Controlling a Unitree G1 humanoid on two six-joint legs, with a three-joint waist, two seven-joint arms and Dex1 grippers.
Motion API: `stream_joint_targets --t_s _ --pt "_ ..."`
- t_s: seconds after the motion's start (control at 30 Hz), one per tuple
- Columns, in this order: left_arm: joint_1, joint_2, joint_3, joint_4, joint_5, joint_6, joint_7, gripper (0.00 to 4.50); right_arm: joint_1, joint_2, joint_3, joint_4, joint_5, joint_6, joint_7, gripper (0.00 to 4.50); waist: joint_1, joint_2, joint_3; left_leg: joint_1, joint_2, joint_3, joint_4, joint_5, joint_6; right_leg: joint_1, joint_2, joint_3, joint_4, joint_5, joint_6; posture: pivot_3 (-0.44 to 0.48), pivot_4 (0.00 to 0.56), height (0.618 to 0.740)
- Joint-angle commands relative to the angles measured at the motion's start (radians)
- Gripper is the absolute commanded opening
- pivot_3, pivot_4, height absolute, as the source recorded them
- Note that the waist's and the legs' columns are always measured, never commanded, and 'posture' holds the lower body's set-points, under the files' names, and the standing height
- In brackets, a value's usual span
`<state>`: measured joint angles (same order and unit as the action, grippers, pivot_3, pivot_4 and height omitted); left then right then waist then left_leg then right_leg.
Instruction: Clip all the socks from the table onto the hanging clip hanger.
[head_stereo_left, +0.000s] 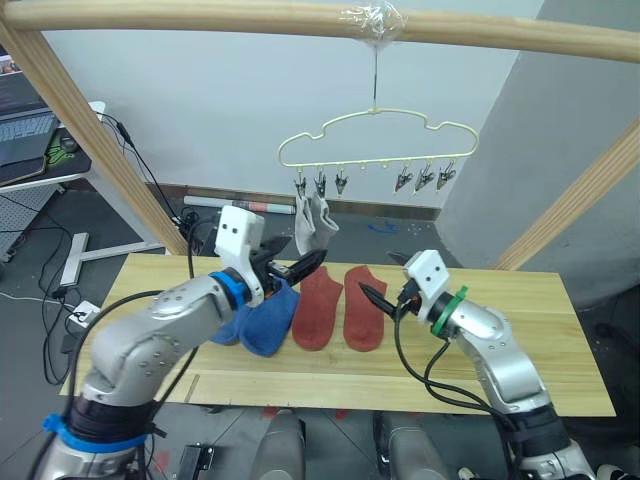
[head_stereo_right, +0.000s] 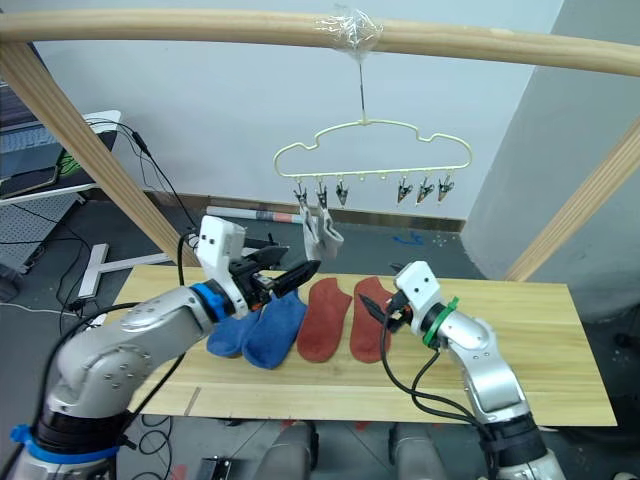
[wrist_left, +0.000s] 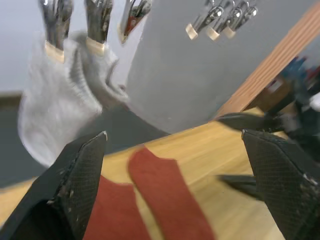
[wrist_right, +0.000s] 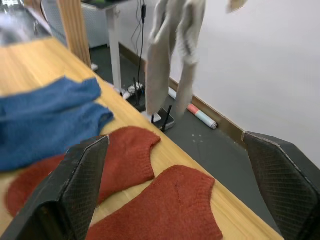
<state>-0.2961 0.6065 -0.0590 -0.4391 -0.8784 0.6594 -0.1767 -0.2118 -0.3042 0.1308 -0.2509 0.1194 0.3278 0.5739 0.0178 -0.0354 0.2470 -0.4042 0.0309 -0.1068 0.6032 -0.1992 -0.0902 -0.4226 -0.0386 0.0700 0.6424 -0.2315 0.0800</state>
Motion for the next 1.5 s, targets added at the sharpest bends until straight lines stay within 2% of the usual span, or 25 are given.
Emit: stream_joint_targets --t_s 0.03,0.13,0.3,0.47,0.6,0.87,1.0,1.13,1.5 --pt "-0.025 -0.076 -0.087 0.059 0.250 -0.188 -0.037 3.31 0.012 -0.030 -0.059 -0.180 0.092 0.111 0.006 4.50 0.000 0.000 0.000 0.000 0.000 0.000 0.000 0.000 0.000 0.000 0.000 0.000 0.000 0.000 0.000 0.043 0.190 0.740" --pt "-0.061 -0.174 -0.128 0.163 0.394 -0.299 -0.023 2.49 0.023 -0.082 -0.051 -0.231 0.092 0.125 0.029 4.50 -0.003 -0.001 0.000 -0.001 0.000 0.000 0.001 0.000 0.000 0.000 0.000 0.000 0.000 0.000 0.000 0.023 0.191 0.740" --pt "-0.130 -0.327 -0.164 0.347 0.569 -0.445 -0.010 2.49 -0.026 -0.118 -0.102 -0.265 0.135 0.174 0.013 4.50 -0.014 0.000 0.000 -0.005 -0.001 -0.001 0.005 0.000 0.000 0.000 0.000 -0.001 -0.001 0.001 0.002 -0.008 0.190 0.740" --pt "-0.154 -0.393 -0.162 0.437 0.654 -0.518 -0.039 2.49 -0.075 -0.126 -0.130 -0.283 0.180 0.229 0.000 4.50 -0.036 0.000 0.000 -0.005 -0.001 -0.002 0.005 0.000 0.000 -0.001 0.000 -0.001 0.000 0.002 0.003 -0.022 0.191 0.740" --pt "-0.184 -0.454 -0.133 0.526 0.703 -0.554 0.001 2.49 -0.120 -0.130 -0.154 -0.310 0.235 0.299 -0.010 4.50 -0.050 0.000 0.000 -0.005 -0.001 -0.002 0.005 0.000 0.000 -0.001 0.000 -0.001 0.000 0.004 0.008 -0.061 0.197 0.740" --pt "-0.241 -0.508 -0.079 0.646 0.786 -0.626 0.044 2.49 -0.160 -0.145 -0.189 -0.336 0.319 0.386 -0.030 4.50 -0.054 0.000 0.000 -0.005 -0.001 -0.002 0.006 0.000 0.001 -0.001 0.000 -0.001 0.000 0.005 0.008 -0.070 0.200 0.740" --pt "-0.349 -0.542 -0.051 0.802 0.819 -0.675 0.076 2.49 -0.163 -0.175 -0.206 -0.303 0.315 0.357 -0.015 4.50 -0.050 0.000 0.000 -0.005 -0.001 -0.003 0.007 0.000 0.001 -0.001 0.000 -0.002 0.000 0.005 0.009 -0.080 0.201 0.740" --pt "-0.401 -0.556 -0.030 0.873 0.830 -0.718 0.075 2.49 -0.162 -0.194 -0.215 -0.287 0.315 0.339 -0.010 4.50 -0.056 0.000 0.000 -0.005 -0.001 -0.002 0.007 0.000 0.001 0.000 0.000 -0.002 0.000 0.006 0.010 -0.091 0.199 0.740" --pt "-0.457 -0.562 -0.015 0.914 0.879 -0.763 0.103 2.49 -0.198 -0.202 -0.206 -0.312 0.331 0.371 -0.035 4.50 -0.076 0.000 0.000 -0.005 -0.001 -0.002 0.007 0.000 0.001 0.000 0.000 -0.002 0.001 0.006 0.010 -0.098 0.191 0.740"
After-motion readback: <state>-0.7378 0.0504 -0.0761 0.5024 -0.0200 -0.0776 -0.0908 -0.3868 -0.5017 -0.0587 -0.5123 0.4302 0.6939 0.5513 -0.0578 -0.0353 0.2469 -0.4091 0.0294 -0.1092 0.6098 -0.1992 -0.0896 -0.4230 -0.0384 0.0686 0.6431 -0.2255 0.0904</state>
